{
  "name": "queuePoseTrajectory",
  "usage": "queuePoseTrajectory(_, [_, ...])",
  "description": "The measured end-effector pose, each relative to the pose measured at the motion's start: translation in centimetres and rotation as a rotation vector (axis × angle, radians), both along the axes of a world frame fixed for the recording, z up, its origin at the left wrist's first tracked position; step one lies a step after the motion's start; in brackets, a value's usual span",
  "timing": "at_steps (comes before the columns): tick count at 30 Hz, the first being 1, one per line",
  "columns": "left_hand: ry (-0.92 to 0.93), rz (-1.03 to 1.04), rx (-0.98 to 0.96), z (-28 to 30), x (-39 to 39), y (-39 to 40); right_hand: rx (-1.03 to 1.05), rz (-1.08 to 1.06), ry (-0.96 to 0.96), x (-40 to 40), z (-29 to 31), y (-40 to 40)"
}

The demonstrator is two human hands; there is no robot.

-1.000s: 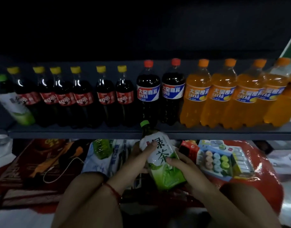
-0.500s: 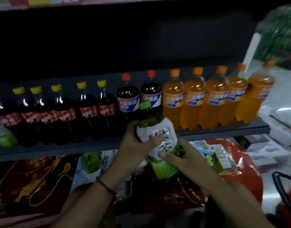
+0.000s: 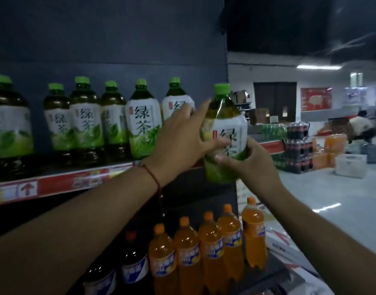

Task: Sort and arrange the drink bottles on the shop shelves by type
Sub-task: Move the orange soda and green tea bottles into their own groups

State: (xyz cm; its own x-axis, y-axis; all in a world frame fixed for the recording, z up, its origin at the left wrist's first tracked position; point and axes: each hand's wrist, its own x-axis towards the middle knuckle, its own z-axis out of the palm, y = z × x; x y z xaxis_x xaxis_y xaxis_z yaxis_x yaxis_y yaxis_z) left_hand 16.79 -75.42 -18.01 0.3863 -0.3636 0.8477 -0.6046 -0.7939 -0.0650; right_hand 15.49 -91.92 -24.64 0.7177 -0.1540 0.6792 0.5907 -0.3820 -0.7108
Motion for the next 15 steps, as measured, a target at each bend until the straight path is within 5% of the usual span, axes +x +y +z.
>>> queuePoseTrajectory(5, [-0.229,0.234,0.247,3.4,5.3,-1.5,0.057,-0.027,0.032,5.9,5.3,-2.7])
queuePoseTrajectory(9, [-0.198,0.427,0.333,3.1,7.5,-0.3,0.052,0.007,0.118,10.3,6.9,-3.2])
queuePoseTrajectory(15, [-0.175,0.256,0.273,0.7,8.9,2.2,-0.004,0.070,0.156,13.9,6.3,-2.8])
